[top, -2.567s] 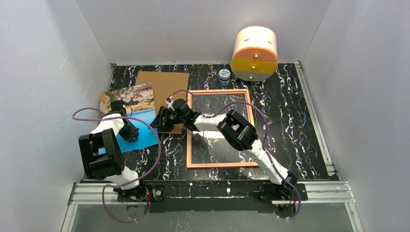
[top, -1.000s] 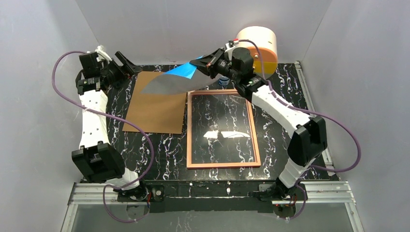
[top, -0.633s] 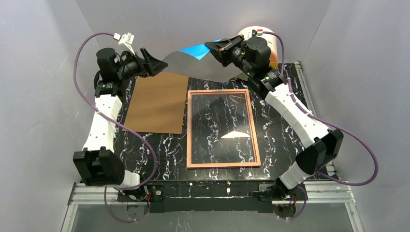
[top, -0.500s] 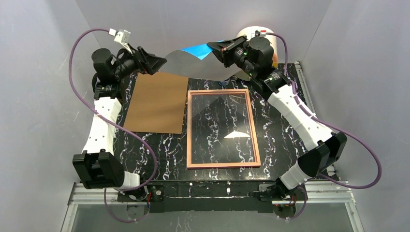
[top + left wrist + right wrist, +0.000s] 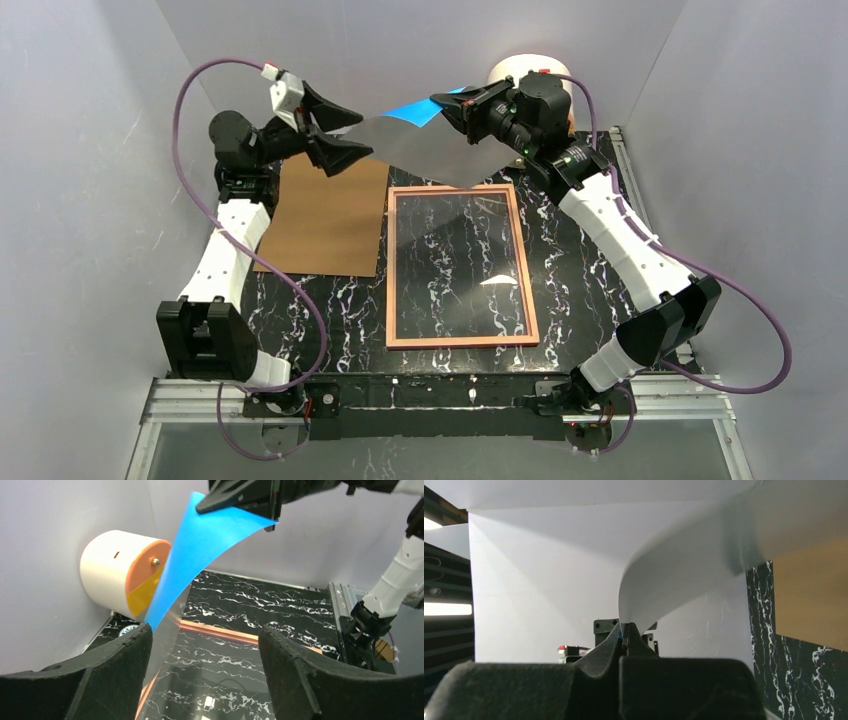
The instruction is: Put the photo into the frame
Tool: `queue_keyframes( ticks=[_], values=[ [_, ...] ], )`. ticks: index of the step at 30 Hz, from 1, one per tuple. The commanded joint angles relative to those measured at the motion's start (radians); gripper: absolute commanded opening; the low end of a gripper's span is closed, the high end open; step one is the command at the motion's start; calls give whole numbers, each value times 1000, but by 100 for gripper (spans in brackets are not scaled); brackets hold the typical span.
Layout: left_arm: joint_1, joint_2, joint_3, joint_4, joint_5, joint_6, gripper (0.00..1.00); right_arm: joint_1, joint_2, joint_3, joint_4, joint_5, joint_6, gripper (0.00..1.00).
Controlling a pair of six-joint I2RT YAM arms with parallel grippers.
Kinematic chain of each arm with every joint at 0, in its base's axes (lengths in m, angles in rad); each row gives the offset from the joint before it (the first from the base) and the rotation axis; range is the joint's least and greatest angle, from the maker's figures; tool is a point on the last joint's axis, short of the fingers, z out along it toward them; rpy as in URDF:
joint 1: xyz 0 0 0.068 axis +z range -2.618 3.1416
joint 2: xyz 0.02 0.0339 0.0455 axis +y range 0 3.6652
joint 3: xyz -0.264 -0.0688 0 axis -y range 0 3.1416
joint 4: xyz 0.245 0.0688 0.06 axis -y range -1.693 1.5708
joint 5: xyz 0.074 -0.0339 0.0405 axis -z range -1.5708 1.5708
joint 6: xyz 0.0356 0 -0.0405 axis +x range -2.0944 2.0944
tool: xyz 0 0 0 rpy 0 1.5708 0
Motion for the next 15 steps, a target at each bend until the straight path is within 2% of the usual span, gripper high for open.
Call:
queue_keyframes(
  ticks=[1, 5, 8, 10, 15],
  values=[
    [-34, -20, -48, 70, 4, 96, 72, -8, -33, 3, 77, -110, 72, 1],
    [-33, -17, -58, 69, -3, 130, 57, -7, -50, -12, 76, -130, 72, 1],
    [-35, -16, -67, 69, -1, 132, 53, -8, -65, -29, 74, -121, 71, 1],
    [-35, -19, -78, 69, -3, 143, 47, -8, -69, -37, 79, -124, 72, 1],
    [-35, -16, -66, 42, -29, 145, 27, -8, -62, -37, 81, -143, 77, 1]
  ],
)
